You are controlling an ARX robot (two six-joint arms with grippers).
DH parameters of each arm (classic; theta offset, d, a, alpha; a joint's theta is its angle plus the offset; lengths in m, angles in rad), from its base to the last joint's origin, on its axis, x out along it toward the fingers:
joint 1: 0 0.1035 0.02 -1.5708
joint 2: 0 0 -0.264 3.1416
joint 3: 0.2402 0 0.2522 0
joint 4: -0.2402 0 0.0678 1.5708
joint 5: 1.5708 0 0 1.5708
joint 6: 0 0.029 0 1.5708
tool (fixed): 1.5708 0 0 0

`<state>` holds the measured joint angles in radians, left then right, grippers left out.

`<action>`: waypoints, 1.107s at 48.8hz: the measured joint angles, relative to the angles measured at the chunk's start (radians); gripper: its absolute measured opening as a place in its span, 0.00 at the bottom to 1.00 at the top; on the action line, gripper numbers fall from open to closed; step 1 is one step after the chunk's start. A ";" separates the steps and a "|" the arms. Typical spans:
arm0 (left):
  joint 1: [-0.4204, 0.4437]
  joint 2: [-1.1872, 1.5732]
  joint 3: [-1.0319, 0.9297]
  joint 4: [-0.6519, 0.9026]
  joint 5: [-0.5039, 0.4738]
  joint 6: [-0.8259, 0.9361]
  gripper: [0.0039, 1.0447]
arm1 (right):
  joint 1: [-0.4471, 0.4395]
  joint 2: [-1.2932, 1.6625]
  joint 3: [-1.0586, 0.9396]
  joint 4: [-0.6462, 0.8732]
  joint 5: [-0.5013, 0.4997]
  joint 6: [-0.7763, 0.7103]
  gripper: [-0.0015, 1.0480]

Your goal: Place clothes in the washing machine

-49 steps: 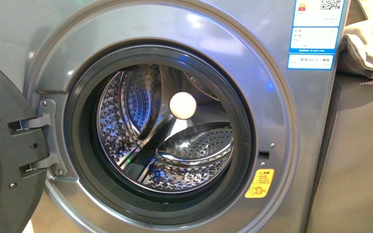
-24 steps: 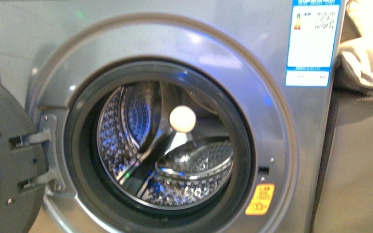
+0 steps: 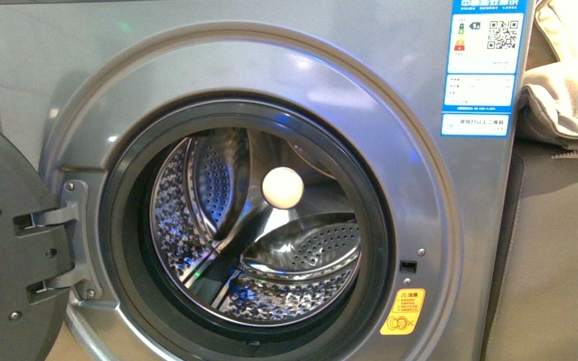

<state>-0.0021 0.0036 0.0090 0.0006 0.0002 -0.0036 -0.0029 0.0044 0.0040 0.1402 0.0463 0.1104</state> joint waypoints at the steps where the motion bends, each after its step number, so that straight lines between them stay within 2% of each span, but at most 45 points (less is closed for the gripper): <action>1: 0.000 0.000 0.000 0.000 0.000 0.000 0.94 | -0.003 0.000 0.000 0.000 -0.003 0.002 0.93; 8: 0.000 0.000 0.000 0.000 0.000 0.000 0.94 | -0.058 0.029 0.003 0.023 -0.080 0.012 0.93; 16: 0.000 0.000 0.000 0.000 0.000 0.000 0.94 | -0.252 0.148 0.091 0.108 -0.289 0.041 0.93; 25: 0.000 0.000 0.000 0.000 0.000 0.000 0.94 | -0.403 0.306 0.188 0.239 -0.454 0.062 0.93; 47: 0.000 0.000 0.000 0.000 0.000 0.000 0.94 | -0.552 0.654 0.392 0.420 -0.577 0.090 0.93; 54: 0.000 0.000 0.000 0.000 0.000 0.000 0.94 | -0.626 0.790 0.507 0.366 -0.614 0.104 0.93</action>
<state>-0.0021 0.0036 0.0090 0.0006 0.0002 -0.0036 -0.6289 0.7940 0.5106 0.5064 -0.5674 0.2146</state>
